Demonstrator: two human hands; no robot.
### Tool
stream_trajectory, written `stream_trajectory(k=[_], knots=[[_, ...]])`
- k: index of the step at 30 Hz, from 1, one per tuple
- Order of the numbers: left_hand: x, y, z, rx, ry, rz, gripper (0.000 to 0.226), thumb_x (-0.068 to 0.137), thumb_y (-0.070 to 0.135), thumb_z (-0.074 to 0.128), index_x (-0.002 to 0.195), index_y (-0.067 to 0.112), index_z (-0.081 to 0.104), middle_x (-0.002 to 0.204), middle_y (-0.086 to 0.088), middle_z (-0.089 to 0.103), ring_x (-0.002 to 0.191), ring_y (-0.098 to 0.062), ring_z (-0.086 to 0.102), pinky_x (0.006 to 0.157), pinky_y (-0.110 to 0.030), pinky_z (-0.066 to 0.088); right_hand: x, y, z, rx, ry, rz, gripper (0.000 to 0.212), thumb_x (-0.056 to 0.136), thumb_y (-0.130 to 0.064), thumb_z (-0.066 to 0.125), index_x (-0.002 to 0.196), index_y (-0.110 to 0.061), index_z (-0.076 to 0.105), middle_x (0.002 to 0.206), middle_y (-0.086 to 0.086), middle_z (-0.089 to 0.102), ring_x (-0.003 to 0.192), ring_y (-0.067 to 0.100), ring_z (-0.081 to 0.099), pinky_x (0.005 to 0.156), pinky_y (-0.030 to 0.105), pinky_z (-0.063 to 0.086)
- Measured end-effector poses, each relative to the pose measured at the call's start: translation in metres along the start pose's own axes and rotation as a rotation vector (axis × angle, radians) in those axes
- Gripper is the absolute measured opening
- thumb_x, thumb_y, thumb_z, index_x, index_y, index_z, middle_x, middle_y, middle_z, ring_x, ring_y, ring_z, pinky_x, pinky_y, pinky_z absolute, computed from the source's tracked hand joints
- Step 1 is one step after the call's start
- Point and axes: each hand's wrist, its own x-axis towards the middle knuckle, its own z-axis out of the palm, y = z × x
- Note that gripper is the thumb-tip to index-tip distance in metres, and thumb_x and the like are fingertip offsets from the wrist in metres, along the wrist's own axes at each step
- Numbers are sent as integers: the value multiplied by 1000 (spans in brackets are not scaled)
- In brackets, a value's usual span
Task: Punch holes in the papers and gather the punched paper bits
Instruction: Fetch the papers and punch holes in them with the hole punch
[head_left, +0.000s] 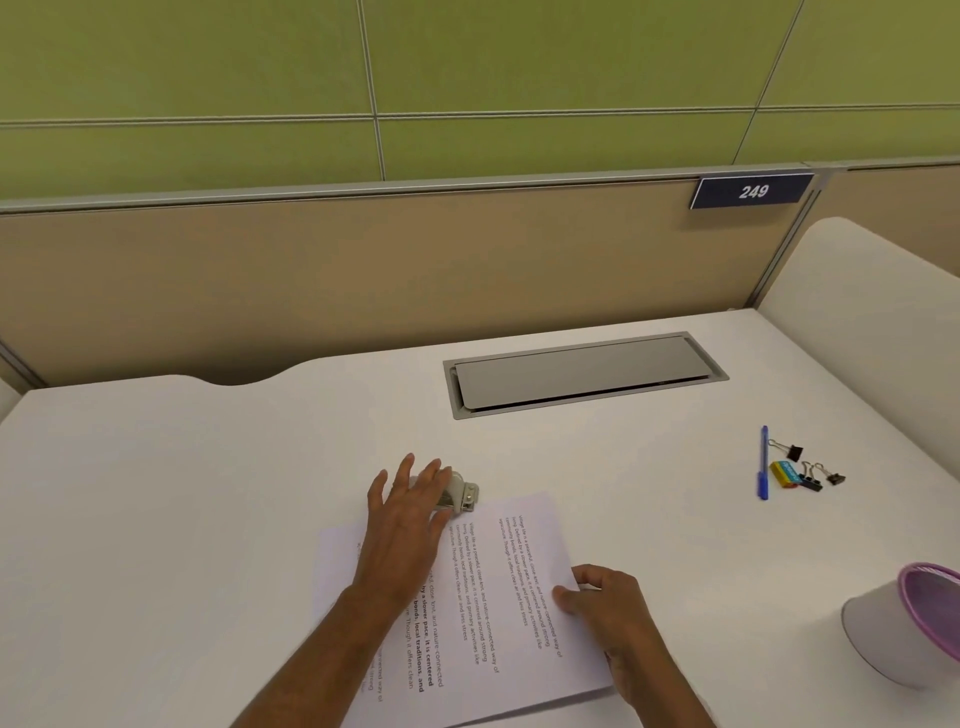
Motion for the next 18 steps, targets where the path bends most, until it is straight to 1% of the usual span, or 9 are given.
stream_trajectory(k=[4, 6, 9, 11, 14, 18], knots=[[3, 2, -1, 28, -1, -16, 45, 101, 30, 50, 144, 23, 46, 152, 4, 44, 149, -16, 24, 123, -46, 7, 1, 2, 0, -16, -8, -6, 15, 85, 2, 67, 82, -8, 77, 78, 6, 79, 70, 27, 75, 69, 37, 60], [4, 4, -1, 45, 1, -26, 44, 100, 28, 52, 143, 22, 49, 150, 2, 47, 147, -18, 28, 123, -48, 9, 2, 3, 1, -25, -1, -9, 14, 85, 1, 68, 80, -8, 78, 77, 4, 79, 70, 26, 75, 69, 36, 60], [6, 6, 0, 98, -1, -41, 42, 99, 26, 53, 141, 21, 51, 148, 1, 51, 145, -21, 33, 122, -47, 9, 2, 4, 1, -27, -8, -9, 14, 85, 0, 69, 78, -9, 77, 75, 4, 79, 67, 24, 75, 66, 35, 59], [7, 7, 1, 117, 5, -44, 41, 98, 23, 55, 139, 19, 53, 146, -1, 53, 144, -22, 36, 121, -47, 10, 2, 5, 2, -15, -13, 1, 15, 85, 1, 69, 77, -8, 78, 75, 7, 79, 70, 29, 76, 71, 42, 62], [8, 7, 2, 155, 5, -58, 40, 99, 21, 53, 139, 18, 54, 145, -1, 54, 143, -23, 37, 121, -48, 11, 2, 5, 2, -3, -14, 5, 10, 83, 1, 70, 77, -4, 76, 78, 13, 78, 76, 36, 75, 79, 53, 60], [9, 9, 2, 178, 6, -94, 41, 99, 20, 54, 139, 18, 54, 144, -2, 55, 142, -24, 39, 122, -48, 12, 1, 7, 3, 12, -14, 20, 6, 82, 0, 72, 78, -3, 76, 81, 16, 78, 78, 38, 75, 82, 58, 59]])
